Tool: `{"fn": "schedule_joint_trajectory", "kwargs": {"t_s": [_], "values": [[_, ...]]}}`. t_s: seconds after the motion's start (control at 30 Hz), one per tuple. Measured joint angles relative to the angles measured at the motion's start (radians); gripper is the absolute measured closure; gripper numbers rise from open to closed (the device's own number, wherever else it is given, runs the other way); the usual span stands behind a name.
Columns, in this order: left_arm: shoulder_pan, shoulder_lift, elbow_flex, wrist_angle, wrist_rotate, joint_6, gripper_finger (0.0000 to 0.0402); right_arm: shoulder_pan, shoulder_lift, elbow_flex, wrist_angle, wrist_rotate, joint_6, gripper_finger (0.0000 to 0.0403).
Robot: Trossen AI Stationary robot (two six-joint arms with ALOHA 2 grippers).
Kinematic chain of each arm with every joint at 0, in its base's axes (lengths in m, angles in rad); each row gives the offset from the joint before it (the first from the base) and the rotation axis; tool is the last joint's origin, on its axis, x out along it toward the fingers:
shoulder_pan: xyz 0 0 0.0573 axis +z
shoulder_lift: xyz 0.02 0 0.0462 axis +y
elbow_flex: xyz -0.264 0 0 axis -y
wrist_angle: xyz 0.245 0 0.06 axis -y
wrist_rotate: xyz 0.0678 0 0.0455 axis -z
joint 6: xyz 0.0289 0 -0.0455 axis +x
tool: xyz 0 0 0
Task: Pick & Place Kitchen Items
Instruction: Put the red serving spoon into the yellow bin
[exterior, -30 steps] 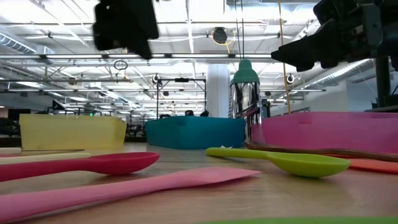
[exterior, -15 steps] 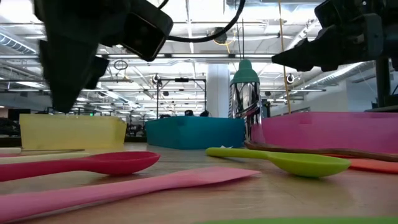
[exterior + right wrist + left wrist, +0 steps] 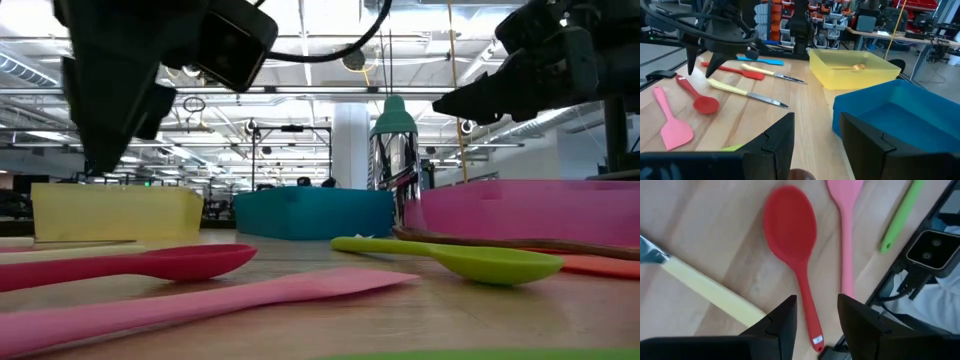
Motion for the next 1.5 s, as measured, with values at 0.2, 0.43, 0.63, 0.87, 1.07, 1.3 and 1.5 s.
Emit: {"fn": "schedule_joint_trajectory", "kwargs": {"t_s": [0.2, 0.43, 0.63, 0.87, 1.07, 1.3, 1.5], "values": [[-0.048, 0.000, 0.000, -0.004, -0.068, -0.045, 0.0257, 0.001, 0.000, 0.000, -0.007, -0.005, 0.066, 0.0252], [-0.111, 0.000, 0.000, -0.004, -0.131, -0.102, 0.0257, 0.001, 0.000, 0.000, -0.007, -0.005, 0.087, 0.0252], [-0.153, 0.000, 0.000, -0.001, -0.305, -0.061, 0.0257, 0.001, 0.000, 0.000, -0.007, -0.005, 0.082, 0.0252], [-0.194, 0.001, -0.001, 0.002, -0.468, -0.068, 0.0257, 0.001, 0.000, 0.000, -0.007, -0.005, 0.057, 0.0252], [-0.221, 0.047, -0.001, 0.101, -0.470, -0.069, 0.0257, 0.000, 0.000, -0.001, -0.006, -0.005, 0.040, 0.0252], [-0.241, 0.098, -0.002, 0.108, -0.470, -0.076, 0.0257, 0.000, 0.000, -0.001, 0.004, -0.005, 0.007, 0.0252], [-0.245, 0.101, -0.003, 0.102, -0.510, -0.052, 0.0257, 0.000, 0.000, -0.001, 0.001, -0.005, -0.001, 0.0252]]}}
